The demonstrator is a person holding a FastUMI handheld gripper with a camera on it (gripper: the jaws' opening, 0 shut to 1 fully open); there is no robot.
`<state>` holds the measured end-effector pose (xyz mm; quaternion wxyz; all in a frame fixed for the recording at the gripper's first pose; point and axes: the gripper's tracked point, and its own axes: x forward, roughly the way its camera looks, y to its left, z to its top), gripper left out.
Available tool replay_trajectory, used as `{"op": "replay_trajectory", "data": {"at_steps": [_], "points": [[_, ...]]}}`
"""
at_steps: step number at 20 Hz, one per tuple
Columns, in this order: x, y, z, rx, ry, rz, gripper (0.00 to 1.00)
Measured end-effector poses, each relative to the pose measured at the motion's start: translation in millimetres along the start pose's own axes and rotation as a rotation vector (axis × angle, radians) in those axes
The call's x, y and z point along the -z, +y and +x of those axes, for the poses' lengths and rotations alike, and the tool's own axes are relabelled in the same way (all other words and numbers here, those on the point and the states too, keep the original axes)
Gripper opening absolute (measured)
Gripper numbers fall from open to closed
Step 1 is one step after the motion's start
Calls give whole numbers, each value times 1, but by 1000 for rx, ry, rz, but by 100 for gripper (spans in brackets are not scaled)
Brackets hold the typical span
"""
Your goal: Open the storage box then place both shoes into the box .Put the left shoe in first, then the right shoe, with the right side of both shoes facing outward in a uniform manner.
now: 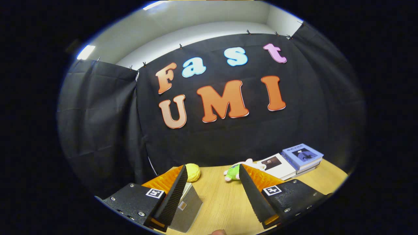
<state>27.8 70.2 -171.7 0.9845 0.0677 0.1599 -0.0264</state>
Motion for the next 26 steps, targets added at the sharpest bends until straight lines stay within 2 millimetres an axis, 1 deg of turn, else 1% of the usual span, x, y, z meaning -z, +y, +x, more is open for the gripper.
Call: {"op": "replay_trajectory", "data": {"at_steps": [1,4,6,8,11,15,16,17,18,21,26], "points": [[-10,-4,-7,4,-38,-20,94],[-22,-15,-30,18,-104,-124,95],[-33,-26,-46,62,-149,-199,96],[-41,-35,-58,93,-179,-237,97],[-54,-43,-74,93,-232,-242,97],[-78,-65,-100,114,-318,-217,98],[-80,-75,-100,116,-339,-217,98],[-87,-74,-110,120,-355,-214,98],[-89,-77,-114,123,-365,-217,97],[-91,-90,-120,144,-369,-218,97],[-90,-91,-115,114,-379,-214,98]]}}
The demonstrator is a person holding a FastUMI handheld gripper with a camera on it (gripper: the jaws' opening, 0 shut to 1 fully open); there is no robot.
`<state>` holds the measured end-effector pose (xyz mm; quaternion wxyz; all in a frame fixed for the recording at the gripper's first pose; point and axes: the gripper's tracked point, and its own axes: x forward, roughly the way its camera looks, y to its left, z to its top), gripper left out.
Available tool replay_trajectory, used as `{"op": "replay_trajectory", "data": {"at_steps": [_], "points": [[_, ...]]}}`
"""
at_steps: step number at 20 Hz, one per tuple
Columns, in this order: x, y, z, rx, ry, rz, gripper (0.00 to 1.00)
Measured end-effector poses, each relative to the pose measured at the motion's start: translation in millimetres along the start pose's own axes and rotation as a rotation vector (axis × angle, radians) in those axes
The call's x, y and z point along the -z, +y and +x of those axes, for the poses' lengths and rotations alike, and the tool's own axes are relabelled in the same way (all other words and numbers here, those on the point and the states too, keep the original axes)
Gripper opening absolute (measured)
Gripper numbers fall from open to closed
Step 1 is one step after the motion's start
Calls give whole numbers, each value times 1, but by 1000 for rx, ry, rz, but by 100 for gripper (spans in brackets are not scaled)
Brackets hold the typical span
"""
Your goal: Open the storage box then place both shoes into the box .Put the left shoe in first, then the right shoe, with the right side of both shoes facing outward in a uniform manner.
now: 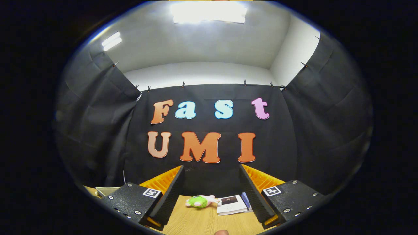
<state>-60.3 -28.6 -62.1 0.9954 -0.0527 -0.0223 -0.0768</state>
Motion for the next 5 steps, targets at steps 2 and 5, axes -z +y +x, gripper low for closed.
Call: {"op": "replay_trajectory", "data": {"at_steps": [2,5], "points": [[3,-1,3,12,7,-13,97],[3,1,4,17,15,-8,97]]}}
